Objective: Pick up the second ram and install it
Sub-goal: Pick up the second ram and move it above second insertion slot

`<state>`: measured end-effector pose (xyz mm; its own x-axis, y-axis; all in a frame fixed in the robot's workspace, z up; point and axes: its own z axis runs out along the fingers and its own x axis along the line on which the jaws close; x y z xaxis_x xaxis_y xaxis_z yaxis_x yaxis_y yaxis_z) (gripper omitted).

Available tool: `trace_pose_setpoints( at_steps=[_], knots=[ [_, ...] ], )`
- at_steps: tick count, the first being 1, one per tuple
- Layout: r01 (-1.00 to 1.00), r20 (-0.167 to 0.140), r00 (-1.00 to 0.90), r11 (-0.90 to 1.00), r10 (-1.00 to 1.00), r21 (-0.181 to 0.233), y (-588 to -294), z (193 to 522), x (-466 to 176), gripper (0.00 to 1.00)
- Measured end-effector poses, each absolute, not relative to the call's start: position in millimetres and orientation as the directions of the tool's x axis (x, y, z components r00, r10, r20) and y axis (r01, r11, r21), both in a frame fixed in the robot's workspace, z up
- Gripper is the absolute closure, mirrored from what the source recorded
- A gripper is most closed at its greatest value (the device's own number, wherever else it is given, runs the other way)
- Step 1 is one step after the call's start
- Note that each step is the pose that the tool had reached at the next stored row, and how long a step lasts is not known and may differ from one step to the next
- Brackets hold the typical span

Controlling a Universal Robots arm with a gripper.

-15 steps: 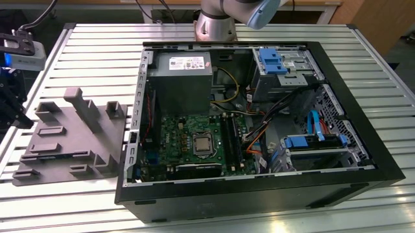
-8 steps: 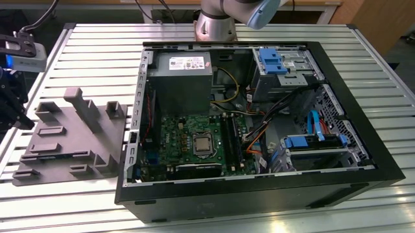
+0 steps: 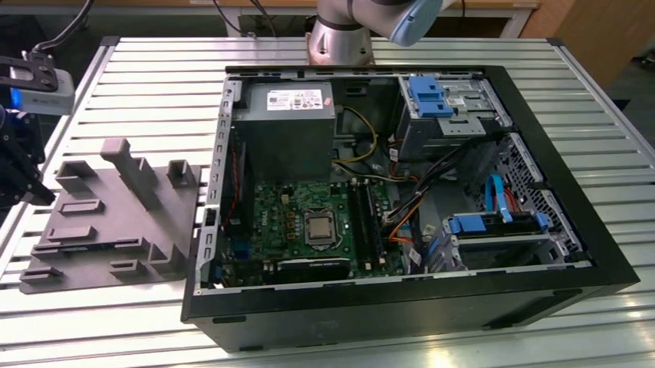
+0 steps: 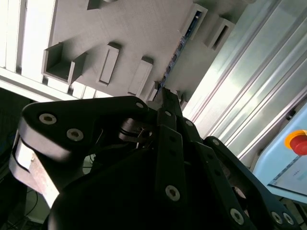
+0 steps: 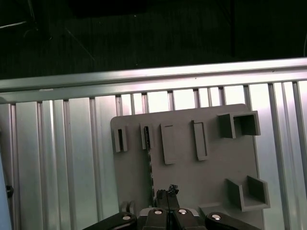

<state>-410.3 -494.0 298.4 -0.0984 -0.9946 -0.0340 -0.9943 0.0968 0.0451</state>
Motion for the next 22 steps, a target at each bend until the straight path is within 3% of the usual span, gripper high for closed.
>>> trace_pose_setpoints(
  at_steps=[22],
  knots=[
    [-0.994, -0.034, -0.098, 0.097, -0.995, 0.045, -494.0, 290.8, -410.4, 0.89]
  ],
)
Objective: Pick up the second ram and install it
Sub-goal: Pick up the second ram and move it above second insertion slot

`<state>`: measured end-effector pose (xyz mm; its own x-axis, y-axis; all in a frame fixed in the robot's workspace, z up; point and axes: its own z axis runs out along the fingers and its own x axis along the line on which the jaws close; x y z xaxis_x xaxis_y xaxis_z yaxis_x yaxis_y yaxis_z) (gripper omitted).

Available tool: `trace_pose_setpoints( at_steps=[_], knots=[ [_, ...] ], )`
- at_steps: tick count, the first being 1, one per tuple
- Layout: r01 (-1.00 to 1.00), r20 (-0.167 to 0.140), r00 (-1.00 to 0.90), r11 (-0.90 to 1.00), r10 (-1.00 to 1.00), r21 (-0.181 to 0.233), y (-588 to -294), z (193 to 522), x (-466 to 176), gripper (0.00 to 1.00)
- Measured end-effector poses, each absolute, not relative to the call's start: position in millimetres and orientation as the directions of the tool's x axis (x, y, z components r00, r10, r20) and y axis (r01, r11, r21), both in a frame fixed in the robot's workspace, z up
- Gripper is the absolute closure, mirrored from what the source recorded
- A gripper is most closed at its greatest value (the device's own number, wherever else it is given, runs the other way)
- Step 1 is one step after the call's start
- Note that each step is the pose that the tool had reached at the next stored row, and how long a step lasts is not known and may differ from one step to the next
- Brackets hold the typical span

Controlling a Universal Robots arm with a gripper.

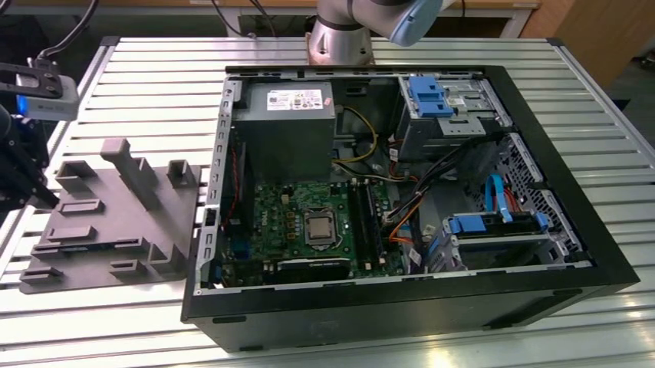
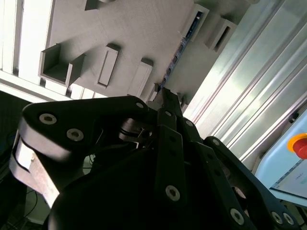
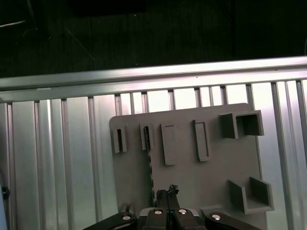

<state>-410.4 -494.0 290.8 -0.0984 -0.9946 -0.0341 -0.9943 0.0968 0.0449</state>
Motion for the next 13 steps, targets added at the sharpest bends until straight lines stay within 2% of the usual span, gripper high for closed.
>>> trace_pose_setpoints(
  at_steps=[13],
  knots=[
    [-0.994, -0.034, -0.098, 0.097, -0.995, 0.045, -494.8, 285.5, -410.4, 0.89]
  ],
)
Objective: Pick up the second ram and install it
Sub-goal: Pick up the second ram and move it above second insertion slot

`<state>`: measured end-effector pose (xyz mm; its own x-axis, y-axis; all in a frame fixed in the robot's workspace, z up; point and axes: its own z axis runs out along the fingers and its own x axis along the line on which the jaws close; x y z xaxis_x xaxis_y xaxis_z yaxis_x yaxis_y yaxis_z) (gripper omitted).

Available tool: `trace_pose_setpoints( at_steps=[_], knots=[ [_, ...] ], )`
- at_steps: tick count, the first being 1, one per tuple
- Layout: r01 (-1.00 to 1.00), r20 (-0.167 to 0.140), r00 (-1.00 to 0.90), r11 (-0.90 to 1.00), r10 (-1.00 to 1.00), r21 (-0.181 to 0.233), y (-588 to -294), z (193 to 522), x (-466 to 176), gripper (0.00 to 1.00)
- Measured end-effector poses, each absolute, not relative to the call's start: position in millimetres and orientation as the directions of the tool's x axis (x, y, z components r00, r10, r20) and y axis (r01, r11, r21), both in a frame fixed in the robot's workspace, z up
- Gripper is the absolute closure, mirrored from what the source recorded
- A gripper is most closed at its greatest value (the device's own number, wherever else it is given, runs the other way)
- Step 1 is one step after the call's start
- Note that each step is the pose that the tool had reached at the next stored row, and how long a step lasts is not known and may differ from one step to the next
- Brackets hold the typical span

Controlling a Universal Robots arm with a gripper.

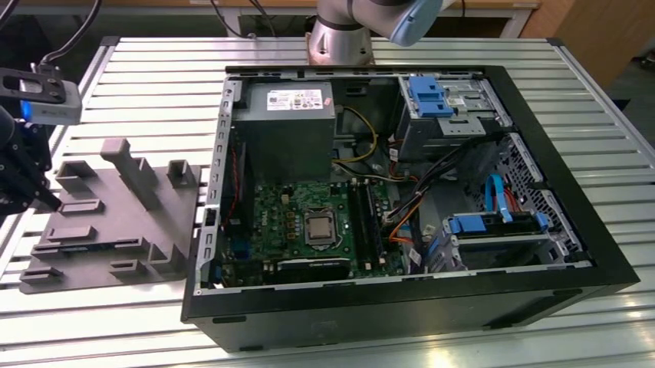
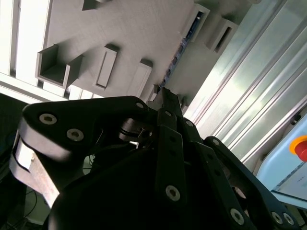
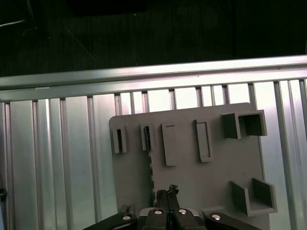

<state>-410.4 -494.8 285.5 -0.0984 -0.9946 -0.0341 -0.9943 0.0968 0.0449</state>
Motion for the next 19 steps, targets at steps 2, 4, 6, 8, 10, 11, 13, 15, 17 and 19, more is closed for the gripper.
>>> trace_pose_setpoints(
  at_steps=[2, 4, 6, 8, 10, 11, 13, 15, 17, 19],
  knots=[
    [-0.994, -0.034, -0.098, 0.097, -0.995, 0.045, -495.4, 284.7, -410.4, 0.89],
    [-0.994, -0.034, -0.098, 0.097, -0.995, 0.045, -496.1, 283.9, -410.5, 0.89],
    [-0.994, -0.034, -0.098, 0.097, -0.995, 0.045, -497.0, 283.3, -410.5, 0.89],
    [-0.994, -0.034, -0.098, 0.097, -0.995, 0.045, -498.0, 282.6, -410.5, 0.89],
    [-0.994, -0.034, -0.098, 0.097, -0.995, 0.045, -498.7, 282.1, -410.6, 0.89],
    [-0.994, -0.034, -0.098, 0.097, -0.995, 0.045, -499.0, 281.9, -410.6, 0.89],
    [-0.994, -0.034, -0.098, 0.097, -0.995, 0.045, -499.9, 281.2, -410.6, 0.89],
    [-0.994, -0.034, -0.098, 0.097, -0.995, 0.045, -500.5, 280.2, -410.6, 0.89],
    [-0.994, -0.034, -0.098, 0.097, -0.995, 0.045, -501.1, 279.2, -410.6, 0.89],
    [-0.994, -0.035, -0.098, 0.097, -0.995, 0.045, -501.8, 278.1, -410.7, 0.89]
  ],
)
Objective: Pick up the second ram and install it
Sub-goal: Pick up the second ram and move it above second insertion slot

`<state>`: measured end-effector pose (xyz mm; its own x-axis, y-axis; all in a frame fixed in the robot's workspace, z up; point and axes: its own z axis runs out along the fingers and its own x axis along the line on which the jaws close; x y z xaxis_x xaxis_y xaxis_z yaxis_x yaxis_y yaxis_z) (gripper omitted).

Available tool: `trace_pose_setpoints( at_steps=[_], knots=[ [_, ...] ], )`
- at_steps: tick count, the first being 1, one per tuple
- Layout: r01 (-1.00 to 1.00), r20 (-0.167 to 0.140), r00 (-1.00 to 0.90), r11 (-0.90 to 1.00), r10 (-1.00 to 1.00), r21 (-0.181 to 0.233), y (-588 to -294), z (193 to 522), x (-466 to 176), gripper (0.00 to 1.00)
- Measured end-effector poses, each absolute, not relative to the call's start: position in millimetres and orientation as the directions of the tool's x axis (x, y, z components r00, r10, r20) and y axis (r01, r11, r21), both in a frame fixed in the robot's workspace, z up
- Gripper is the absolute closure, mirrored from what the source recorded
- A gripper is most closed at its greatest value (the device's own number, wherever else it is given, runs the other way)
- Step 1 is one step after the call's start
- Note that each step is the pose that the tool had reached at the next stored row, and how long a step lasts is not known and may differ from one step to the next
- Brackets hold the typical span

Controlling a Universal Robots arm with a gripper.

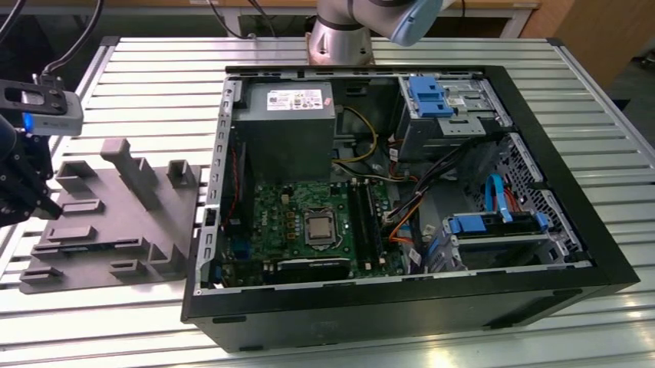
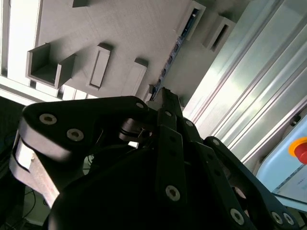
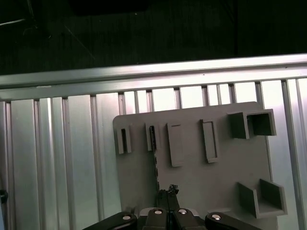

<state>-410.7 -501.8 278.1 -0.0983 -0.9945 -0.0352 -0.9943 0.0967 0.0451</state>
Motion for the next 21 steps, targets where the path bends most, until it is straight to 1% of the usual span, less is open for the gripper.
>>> trace_pose_setpoints(
  at_steps=[21],
  knots=[
    [-0.994, -0.039, -0.098, 0.096, -0.994, 0.046, -506.9, 267.9, -410.8, 0.89]
  ],
)
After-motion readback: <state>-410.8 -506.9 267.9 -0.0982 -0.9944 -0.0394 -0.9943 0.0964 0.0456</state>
